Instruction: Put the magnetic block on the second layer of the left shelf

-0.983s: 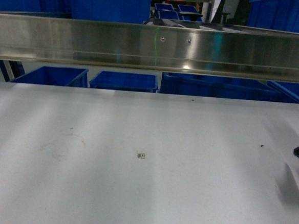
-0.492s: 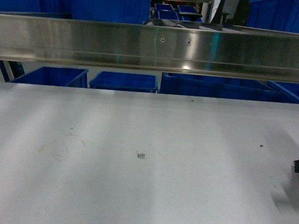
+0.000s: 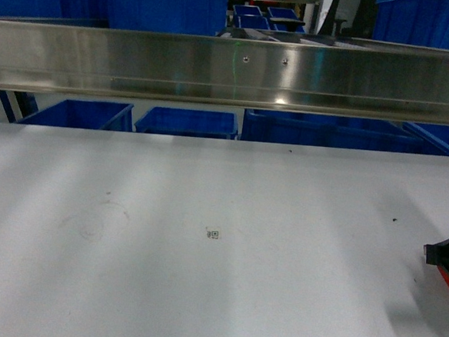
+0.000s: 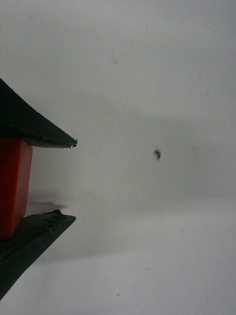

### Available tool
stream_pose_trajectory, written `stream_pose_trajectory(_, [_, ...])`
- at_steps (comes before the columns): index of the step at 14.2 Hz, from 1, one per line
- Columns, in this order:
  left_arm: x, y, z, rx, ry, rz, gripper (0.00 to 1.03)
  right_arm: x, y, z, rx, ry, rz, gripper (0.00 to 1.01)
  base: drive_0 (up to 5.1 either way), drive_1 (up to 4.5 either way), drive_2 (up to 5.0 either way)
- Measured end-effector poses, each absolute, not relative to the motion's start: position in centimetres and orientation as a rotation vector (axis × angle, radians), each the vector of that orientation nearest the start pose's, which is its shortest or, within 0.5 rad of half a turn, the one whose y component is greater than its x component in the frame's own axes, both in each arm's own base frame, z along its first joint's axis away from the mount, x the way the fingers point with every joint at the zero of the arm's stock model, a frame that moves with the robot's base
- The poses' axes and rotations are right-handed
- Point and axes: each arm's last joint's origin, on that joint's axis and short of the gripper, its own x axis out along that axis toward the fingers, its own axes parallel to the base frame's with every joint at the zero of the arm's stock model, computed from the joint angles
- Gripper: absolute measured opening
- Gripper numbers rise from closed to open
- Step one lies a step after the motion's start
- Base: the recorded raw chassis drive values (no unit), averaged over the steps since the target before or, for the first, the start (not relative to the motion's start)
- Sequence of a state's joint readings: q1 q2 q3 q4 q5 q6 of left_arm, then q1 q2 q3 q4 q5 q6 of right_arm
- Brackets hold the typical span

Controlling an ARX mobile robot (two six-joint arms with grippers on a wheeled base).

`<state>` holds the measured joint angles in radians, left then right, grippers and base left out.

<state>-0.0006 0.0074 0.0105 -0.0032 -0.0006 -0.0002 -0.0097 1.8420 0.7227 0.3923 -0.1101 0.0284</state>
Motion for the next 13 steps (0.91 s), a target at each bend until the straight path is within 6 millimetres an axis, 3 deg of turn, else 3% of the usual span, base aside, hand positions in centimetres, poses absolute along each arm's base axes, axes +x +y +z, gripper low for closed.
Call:
stream_pose_trajectory(4, [9.8,0.0,16.6,0.000,0.001,0.000,0.98,27.5,1.6,19.3,0.061,0.402,0.132,0.33,0.0,0.00,0.0])
stream_pose_trajectory(7, [9.8,0.0,16.6,0.000,0.000,0.000,0.98,21.3,1.5,20.7,0.022,0.336,0.137,0.33,0.0,0.00,0.0])
stream_pose_trajectory(9, [9.8,0.0,16.6,0.000,0.000,0.000,0.98,19.3,1.2,23.1,0.022,0.227,0.135,0.33,0.0,0.00,0.0])
stream_pose_trajectory(13, [9.8,0.0,16.6,0.000,0.000,0.000,0.98,19.3,0.8,23.5,0.049,0.246,0.139,0.33,0.0,0.00,0.0])
